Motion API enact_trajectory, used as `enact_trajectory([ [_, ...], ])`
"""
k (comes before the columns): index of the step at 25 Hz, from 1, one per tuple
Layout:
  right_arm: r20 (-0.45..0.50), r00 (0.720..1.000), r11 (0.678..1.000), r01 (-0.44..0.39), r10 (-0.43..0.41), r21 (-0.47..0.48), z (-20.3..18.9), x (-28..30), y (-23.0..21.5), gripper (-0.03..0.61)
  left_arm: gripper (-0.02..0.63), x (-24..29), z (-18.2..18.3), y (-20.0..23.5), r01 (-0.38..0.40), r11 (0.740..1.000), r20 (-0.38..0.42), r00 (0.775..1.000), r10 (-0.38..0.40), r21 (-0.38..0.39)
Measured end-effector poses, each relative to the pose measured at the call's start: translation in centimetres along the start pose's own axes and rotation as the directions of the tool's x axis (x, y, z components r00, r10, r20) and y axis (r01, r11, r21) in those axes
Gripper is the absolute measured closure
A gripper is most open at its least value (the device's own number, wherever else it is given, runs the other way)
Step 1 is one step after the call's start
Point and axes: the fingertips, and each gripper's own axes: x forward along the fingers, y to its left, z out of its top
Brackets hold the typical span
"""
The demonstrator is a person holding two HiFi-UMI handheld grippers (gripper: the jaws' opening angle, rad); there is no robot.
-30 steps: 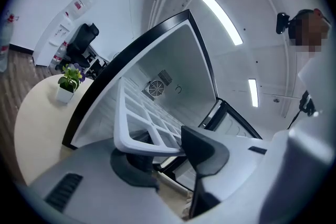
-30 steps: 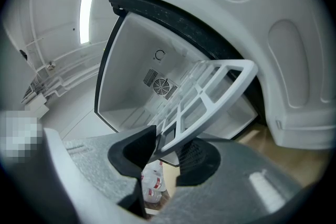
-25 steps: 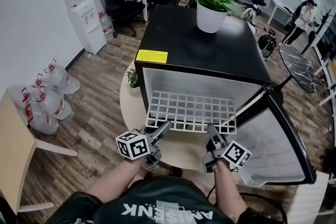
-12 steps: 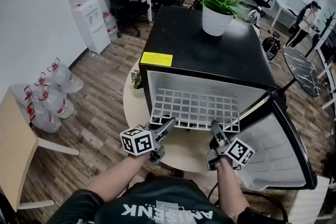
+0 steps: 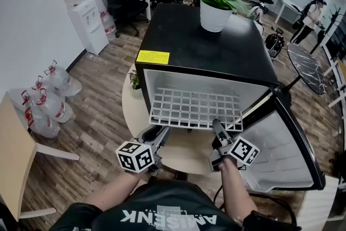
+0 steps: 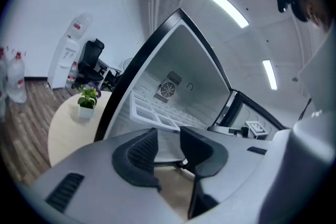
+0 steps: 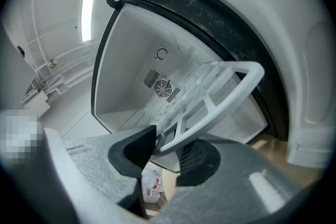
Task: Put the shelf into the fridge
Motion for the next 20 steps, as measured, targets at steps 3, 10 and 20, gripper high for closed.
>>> enact_trajectory([
  [3, -0.008, 1.000, 0.999, 0.024, -0.025, -0.042, 0.4, 0.0, -0.1, 0.468, 0.522, -0.2, -0.1, 0.3, -0.078, 0.993, -0.014, 0.997, 0.079, 0.091],
  [10, -0.006, 1.000, 1.000, 0.001, -0.001, 0.001, 0.7, 0.3, -0.3, 0.468, 0.520, 0.7, 0.0, 0.2, -0.131, 0.988, -0.013, 0.991, 0.133, 0.087],
  [20, 0.006, 1.000, 1.000, 0.011, -0.011, -0.003, 1.4, 2.4, -0.7, 0.468, 0.517, 2.2, 1.0, 1.7, -0.152, 0.980, -0.004, 0.988, 0.154, 0.130],
])
